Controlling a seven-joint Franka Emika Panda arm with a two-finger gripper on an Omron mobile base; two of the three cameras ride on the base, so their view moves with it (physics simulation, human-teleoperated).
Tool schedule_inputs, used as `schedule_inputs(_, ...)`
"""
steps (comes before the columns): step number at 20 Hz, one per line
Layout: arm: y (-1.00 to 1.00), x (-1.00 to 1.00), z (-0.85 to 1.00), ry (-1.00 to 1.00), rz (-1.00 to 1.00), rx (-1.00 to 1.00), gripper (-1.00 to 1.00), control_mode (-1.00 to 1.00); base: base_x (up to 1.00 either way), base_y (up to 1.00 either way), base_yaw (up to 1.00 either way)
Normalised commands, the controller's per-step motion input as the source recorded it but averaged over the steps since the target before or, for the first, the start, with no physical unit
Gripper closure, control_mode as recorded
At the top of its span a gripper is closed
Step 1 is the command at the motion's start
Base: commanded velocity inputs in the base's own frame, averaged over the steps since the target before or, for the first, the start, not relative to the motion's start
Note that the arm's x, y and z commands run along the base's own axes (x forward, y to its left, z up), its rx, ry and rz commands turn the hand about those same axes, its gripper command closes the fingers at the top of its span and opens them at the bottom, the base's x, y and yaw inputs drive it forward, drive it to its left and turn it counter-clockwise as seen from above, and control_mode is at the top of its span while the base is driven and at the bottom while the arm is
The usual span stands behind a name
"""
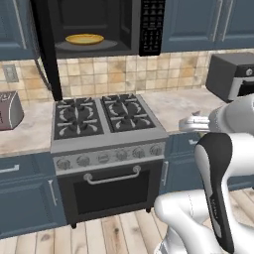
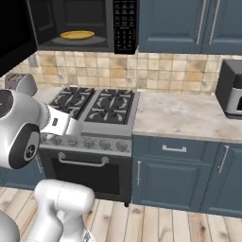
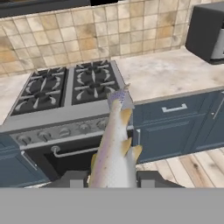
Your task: Transport the fish from the fridge to the microwave and turn on the microwave.
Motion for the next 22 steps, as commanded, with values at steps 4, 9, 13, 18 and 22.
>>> schedule_inputs(4, 0.0, 0.0, 0.0, 0.0, 0.0, 0.0, 1.0, 1.0, 0.51, 0.21, 0.03)
schedule_inputs(9, 0.0, 0.0, 0.0, 0.0, 0.0, 0.0, 1.0, 1.0, 0.32, 0.3, 0.0)
schedule_inputs(13, 0.0, 0.0, 0.0, 0.0, 0.0, 0.0, 1.0, 1.0, 0.19, 0.43, 0.02)
schedule_inputs(18, 0.0, 0.0, 0.0, 0.0, 0.0, 0.0, 1.0, 1.0, 0.14, 0.53, 0.04)
schedule_inputs(22, 0.0, 0.0, 0.0, 0.0, 0.0, 0.0, 1.0, 1.0, 0.17, 0.45, 0.03)
